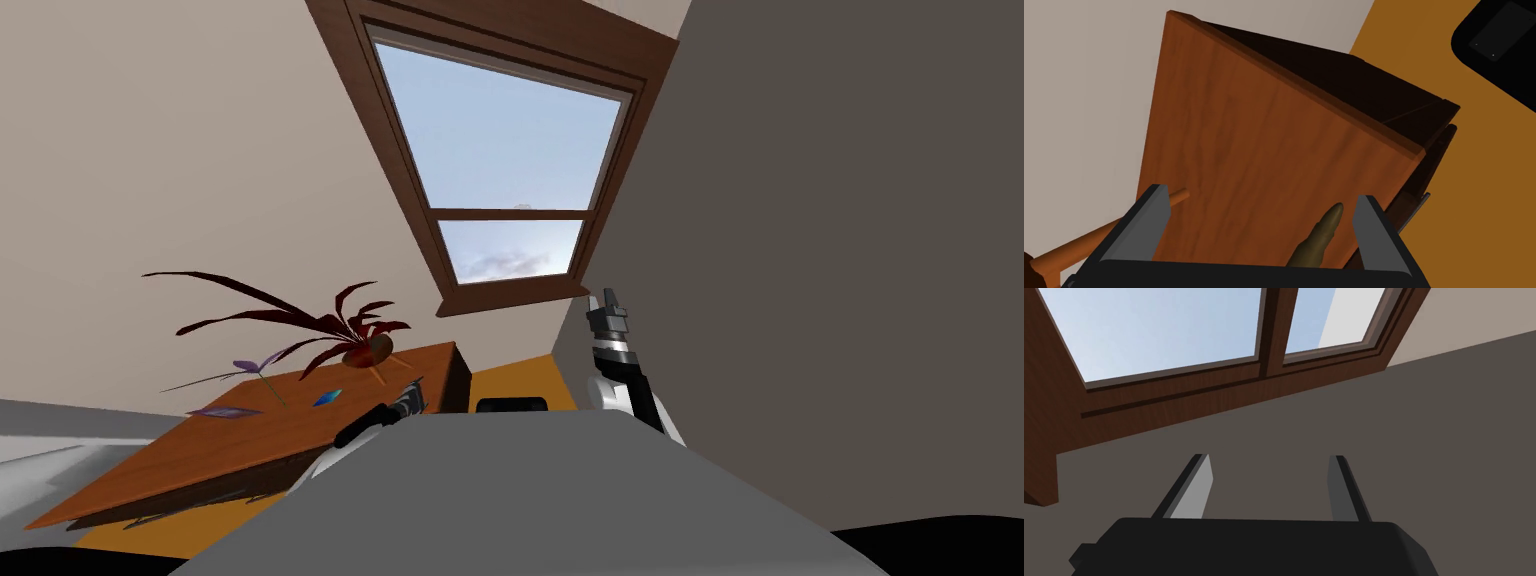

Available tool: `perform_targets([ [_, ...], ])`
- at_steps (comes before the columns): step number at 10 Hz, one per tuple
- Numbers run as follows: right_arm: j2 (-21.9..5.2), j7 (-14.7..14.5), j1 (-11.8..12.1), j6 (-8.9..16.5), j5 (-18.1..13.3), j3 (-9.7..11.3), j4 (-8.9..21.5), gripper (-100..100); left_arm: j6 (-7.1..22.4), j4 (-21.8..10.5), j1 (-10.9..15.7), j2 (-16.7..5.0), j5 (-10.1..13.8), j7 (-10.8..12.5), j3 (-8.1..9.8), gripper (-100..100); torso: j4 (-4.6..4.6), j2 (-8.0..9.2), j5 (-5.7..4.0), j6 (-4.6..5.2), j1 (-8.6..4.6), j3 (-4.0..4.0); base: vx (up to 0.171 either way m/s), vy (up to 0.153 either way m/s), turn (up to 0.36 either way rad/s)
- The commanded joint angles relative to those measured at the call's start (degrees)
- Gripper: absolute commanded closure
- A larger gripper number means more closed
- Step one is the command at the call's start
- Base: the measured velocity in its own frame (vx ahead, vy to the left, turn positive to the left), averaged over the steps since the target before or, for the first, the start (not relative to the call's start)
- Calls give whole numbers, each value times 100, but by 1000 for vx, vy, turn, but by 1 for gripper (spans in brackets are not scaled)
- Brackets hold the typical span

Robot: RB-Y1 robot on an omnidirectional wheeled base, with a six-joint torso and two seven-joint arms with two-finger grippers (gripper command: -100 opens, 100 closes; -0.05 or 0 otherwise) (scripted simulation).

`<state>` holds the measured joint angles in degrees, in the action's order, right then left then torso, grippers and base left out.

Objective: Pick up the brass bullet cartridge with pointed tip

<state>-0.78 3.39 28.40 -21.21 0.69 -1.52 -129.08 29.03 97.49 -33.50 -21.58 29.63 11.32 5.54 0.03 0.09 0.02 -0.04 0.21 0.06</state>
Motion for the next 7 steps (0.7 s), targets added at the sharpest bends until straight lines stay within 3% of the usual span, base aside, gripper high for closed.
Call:
perform_targets([
  [1, 0, 0, 0, 0, 0, 0, 0, 0, 218, -64, -38, 54, -18, -30, 34, -100, 0, 0, 0, 0, 0, 0, 9, 42, -237],
  [5, 0, 0, 0, 0, 0, 0, 0, 0, 786, -595, -83, -23, 197, -186, 201, -100, 1, 1, -1, 0, -3, 1, 3, 41, -299],
  [7, 0, 0, 2, 0, 0, -1, 0, 0, 981, -790, -95, -46, 255, -240, 253, -100, 0, 2, 2, -8, 7, 1, -8, 54, -156],
])
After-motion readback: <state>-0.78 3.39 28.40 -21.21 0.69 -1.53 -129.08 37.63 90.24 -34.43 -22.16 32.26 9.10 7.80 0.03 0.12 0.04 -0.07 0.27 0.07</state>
